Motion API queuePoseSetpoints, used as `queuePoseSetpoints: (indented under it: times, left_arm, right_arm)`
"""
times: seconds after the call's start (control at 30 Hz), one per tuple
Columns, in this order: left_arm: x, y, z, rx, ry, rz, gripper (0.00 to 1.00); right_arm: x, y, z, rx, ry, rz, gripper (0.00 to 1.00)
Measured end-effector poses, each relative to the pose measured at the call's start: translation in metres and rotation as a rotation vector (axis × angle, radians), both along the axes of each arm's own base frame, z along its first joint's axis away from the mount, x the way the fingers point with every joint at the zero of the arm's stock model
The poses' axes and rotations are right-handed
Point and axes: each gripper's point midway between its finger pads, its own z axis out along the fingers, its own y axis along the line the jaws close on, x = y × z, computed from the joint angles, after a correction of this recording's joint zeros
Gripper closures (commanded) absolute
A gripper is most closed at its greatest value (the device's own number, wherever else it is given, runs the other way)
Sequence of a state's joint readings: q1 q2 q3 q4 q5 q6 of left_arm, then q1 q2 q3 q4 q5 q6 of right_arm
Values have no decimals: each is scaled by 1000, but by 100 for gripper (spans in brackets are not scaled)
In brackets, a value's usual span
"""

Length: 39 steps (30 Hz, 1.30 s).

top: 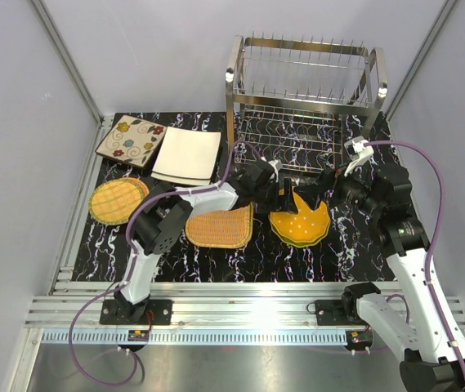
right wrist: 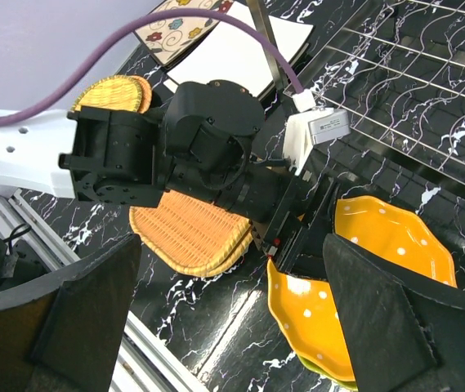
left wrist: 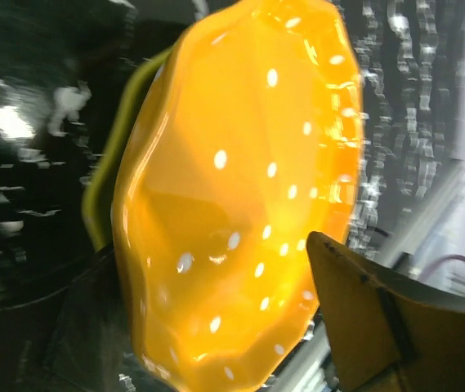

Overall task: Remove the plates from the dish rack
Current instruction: Place the plate on the table

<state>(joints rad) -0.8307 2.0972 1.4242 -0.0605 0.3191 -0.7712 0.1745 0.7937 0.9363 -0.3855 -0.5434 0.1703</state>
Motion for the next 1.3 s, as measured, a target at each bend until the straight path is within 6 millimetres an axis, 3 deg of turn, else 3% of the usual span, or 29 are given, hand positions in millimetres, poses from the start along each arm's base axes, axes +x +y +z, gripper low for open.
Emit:
queuePoseSetpoints:
  times: [0.43, 0.87, 0.97, 1.07, 1.17, 1.3]
  left_arm:
    - [0, 13, 1, 217, -112, -36, 11]
    - [24, 37, 21, 390, -272, 0, 10]
    - [27, 44, 38, 402, -314, 11, 9]
    - [31, 52, 79, 372, -401, 37, 7]
    - [24, 69, 117, 344, -468, 59, 1]
    - [14, 95, 175, 270, -585, 113, 1]
  right_arm:
    - [0, -2, -6, 3, 16, -10, 0]
    - [1, -5, -7, -5, 10, -17, 0]
    - [0, -5, -8, -19, 2, -4, 0]
    - [-2, -5, -8, -39, -7, 9, 0]
    - [-4, -7, -3, -49, -24, 8, 0]
    - [-5, -11, 4, -67, -47, -9, 0]
